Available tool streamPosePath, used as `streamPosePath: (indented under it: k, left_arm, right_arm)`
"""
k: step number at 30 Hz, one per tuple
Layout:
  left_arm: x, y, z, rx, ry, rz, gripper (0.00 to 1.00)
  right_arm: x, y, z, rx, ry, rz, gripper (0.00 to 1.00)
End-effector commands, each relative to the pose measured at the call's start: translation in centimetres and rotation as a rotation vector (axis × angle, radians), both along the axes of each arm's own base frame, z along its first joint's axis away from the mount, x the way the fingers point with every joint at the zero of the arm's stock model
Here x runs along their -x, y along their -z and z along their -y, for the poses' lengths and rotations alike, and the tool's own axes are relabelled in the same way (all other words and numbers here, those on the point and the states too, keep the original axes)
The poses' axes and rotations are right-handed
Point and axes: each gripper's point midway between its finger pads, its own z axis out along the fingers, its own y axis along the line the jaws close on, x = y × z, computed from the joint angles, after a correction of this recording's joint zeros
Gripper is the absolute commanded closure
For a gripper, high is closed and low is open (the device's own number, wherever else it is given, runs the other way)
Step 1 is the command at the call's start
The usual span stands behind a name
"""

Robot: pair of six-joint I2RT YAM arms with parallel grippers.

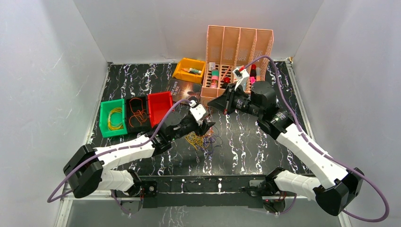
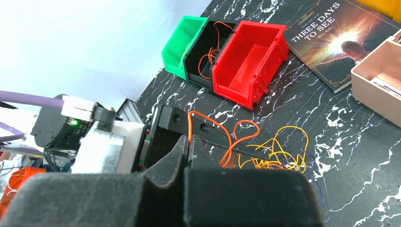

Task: Untangle the cables

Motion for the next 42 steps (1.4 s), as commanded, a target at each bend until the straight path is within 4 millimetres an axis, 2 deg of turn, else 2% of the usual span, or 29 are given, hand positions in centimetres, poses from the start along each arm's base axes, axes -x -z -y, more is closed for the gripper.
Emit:
streamPosePath:
  k: [1,4,9,22,25,34,38,40,42]
  left_arm:
    - [1.0,-0.1,0.4,0.047,0.042,-0.013,0.6]
    - [1.8,1.6,0.2,0.039,0.057,-0.071,0.67]
    - [2.8,4.6,-0.9,0.028,0.039,-0.149,0.68]
    - [3.8,9.5,-1.9,0.017,-0.003,-0.283,0.71]
    - [3.6,10.0,-2.3,0.015,-0.029,-0.288,0.71]
    - [3.2,10.6,-4.2,0.035,-0.11,-0.268,0.68]
    - [3.1,10.6,-4.6,0.046,-0.129,-0.262,0.63]
    - [3.0,10.0,-4.8,0.063,-0.136,-0.251,0.53]
    - [2.8,9.1,-5.2,0.099,-0.155,-0.229,0.38]
  right_arm:
    - [0.6,-4.9,0.7,-0.098,0.018,0.114,1.0]
    - [0.6,-6.5,1.5,-0.116,0.054,0.151,1.0]
    - [0.7,-8.7,2.6,-0.13,0.101,0.211,1.0]
    - [1.2,-15.5,4.7,-0.184,0.166,0.385,1.0]
    - [1.4,-16.7,5.0,-0.193,0.172,0.415,1.0]
    - [1.5,-18.5,5.4,-0.196,0.187,0.47,1.0]
    - [1.5,-20.2,5.6,-0.2,0.193,0.516,1.0]
    - [1.5,-20.6,5.6,-0.205,0.192,0.529,1.0]
    - [1.4,-20.5,5.4,-0.203,0.184,0.526,1.0]
